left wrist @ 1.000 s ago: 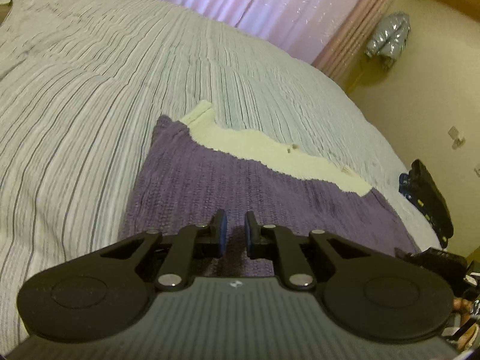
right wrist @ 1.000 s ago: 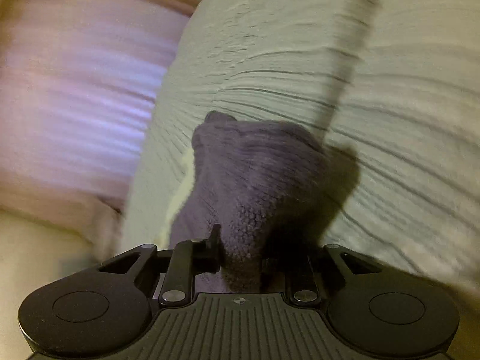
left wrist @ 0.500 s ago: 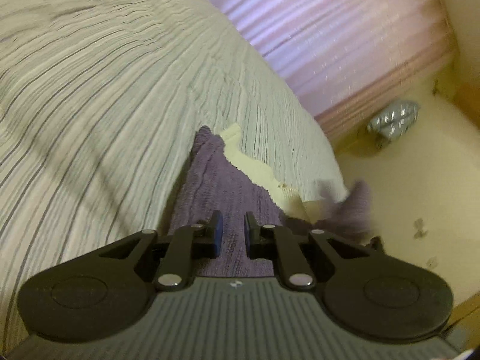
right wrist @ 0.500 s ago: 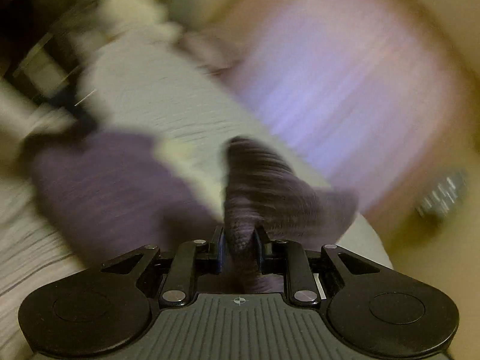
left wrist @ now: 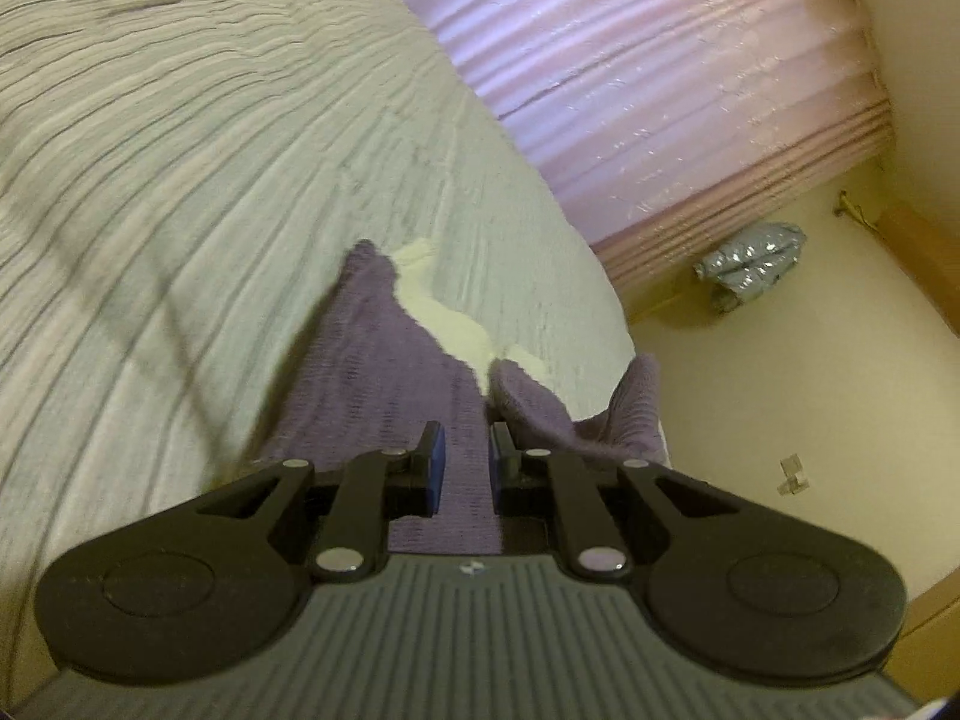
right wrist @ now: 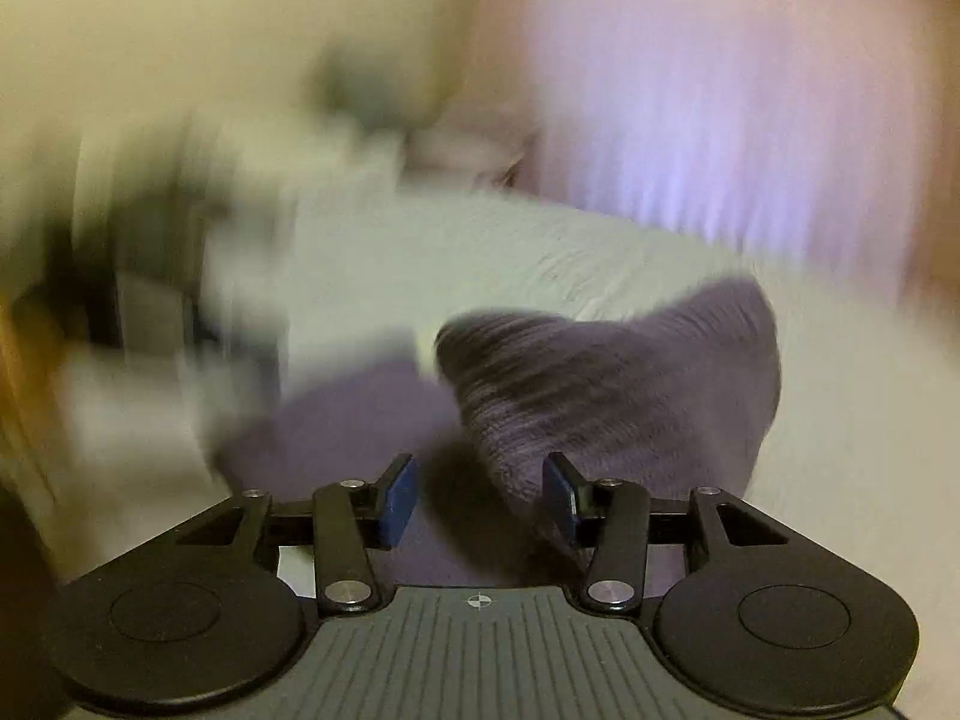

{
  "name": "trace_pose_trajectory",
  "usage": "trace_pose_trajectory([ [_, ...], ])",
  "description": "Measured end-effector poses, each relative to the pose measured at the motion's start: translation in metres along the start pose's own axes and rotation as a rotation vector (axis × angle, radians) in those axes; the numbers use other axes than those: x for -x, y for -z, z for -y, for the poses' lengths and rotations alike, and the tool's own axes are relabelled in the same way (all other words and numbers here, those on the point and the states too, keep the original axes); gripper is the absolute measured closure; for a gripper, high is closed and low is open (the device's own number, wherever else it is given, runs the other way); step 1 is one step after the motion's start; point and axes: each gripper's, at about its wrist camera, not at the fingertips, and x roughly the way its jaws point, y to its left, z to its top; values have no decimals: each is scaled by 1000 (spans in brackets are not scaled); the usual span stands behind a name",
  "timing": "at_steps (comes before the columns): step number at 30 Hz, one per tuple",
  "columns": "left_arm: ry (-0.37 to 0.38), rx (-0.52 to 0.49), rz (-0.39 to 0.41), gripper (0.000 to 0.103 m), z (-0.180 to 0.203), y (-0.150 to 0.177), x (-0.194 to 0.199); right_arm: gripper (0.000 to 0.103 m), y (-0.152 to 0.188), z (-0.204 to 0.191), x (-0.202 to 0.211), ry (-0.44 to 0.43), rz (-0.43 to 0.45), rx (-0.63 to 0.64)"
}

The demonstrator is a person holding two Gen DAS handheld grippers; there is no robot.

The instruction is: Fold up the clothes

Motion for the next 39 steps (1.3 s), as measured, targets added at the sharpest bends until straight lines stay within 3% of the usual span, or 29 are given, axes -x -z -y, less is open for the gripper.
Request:
trace_pose_trajectory([
  [1, 1, -6, -4, 93, 2, -1, -2, 56, -2, 34, 18, -43, 71, -228],
  [3, 0, -18, -11, 93, 5, -1, -7, 56, 15, 103, 49, -3, 167, -684],
  [4, 1, -26, -17, 93, 7, 0, -9, 56, 25, 125, 59, 63, 163, -836],
  [6, 1, -46, -32, 93, 12, 2, -14, 56, 55, 160, 81, 283, 56, -1025],
  [8, -18, -74, -43, 93, 18, 4, -20, 56, 78, 171, 100, 468, -46, -1014],
  [10, -35, -86, -53, 93, 22, 7, -27, 56, 94, 168, 122, 461, -36, -1005],
  [12, -37, -84, -66, 93, 25, 11, -33, 56, 89, 152, 129, 453, -54, -904],
  [14, -41, -93, -77, 93, 27, 15, -36, 55, 71, 123, 115, 440, -76, -687],
  [15, -43, -98, -82, 93, 29, 17, -37, 49, 65, 110, 109, 424, -74, -619],
  [16, -44, -104, -86, 93, 32, 19, -37, 30, 58, 97, 103, 407, -71, -552],
  [18, -48, -117, -84, 93, 33, 22, -31, 23, 50, 80, 96, 364, -51, -481],
  [20, -59, -124, -79, 93, 33, 23, -26, 23, 36, 84, 63, 293, -33, -520],
  [24, -84, -131, -76, 93, 32, 22, -18, 23, 44, 100, 62, 252, -23, -664],
  [30, -121, -223, -96, 92, 45, 24, -25, 23, 61, 158, 73, 265, 26, -1089],
  [33, -137, -266, -114, 92, 43, 23, -35, 23, 52, 168, 81, 233, 104, -1108],
  [39, -143, -98, -224, 88, 15, 16, -20, 23, 46, 204, 60, 308, 27, -1239],
])
